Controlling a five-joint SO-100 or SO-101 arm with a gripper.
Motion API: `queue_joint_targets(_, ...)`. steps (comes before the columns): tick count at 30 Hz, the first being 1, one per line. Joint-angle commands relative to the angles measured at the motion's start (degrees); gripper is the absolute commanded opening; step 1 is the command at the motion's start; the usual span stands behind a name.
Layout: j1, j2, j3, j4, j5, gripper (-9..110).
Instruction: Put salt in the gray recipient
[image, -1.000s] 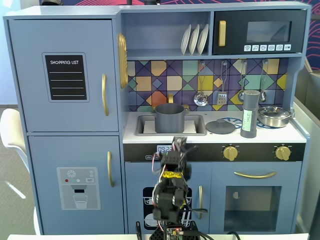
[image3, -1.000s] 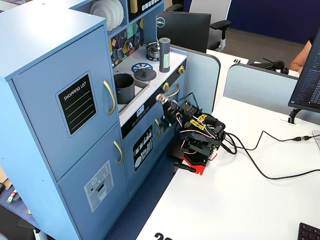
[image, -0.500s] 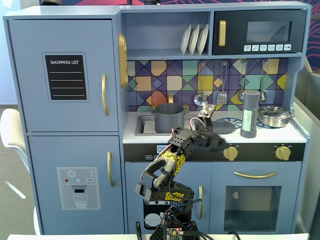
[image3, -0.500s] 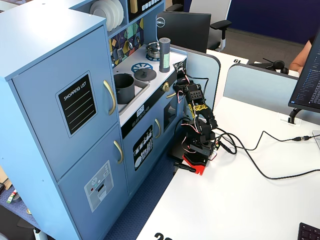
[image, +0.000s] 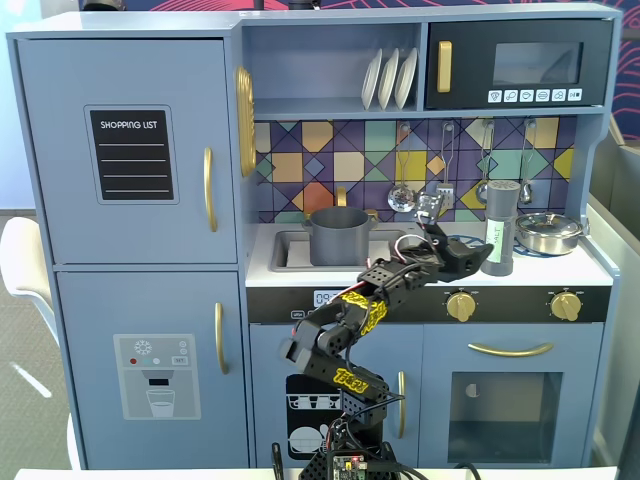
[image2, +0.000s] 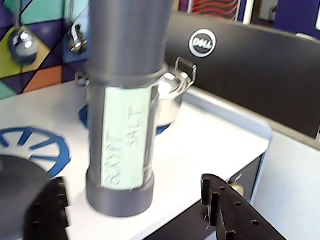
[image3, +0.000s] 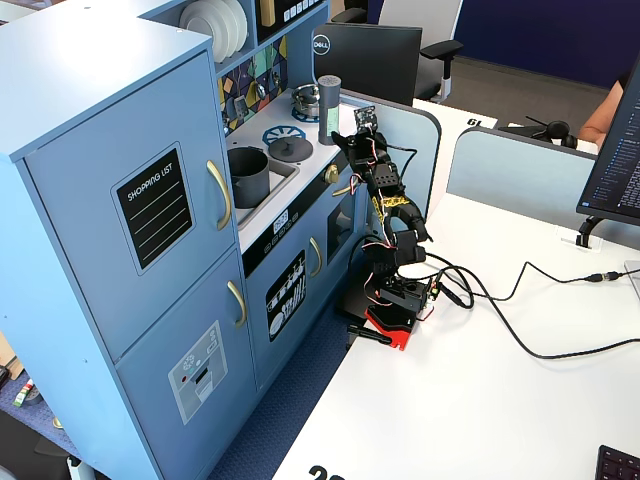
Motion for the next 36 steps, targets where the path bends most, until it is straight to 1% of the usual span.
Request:
queue_joint_targets(1, 0.7, -3.78, -2.46, -6.24, 0.53, 44)
queue_joint_targets(5, 0.26, -9.14, -5.54, -9.58, 0.79, 49)
queue_joint_targets(11, -0.26, -18.11, -13.18, -11.16, 2.64, 55)
queue_joint_targets(19, -1.49, -30.23, -23.91, -14.59, 1.85, 52)
queue_joint_targets(28, -2.64, -42.19, -36.04, -15.73, 1.58, 50)
queue_joint_targets(36, -3.08, -48.96, -44.21, -16.0, 1.67, 49)
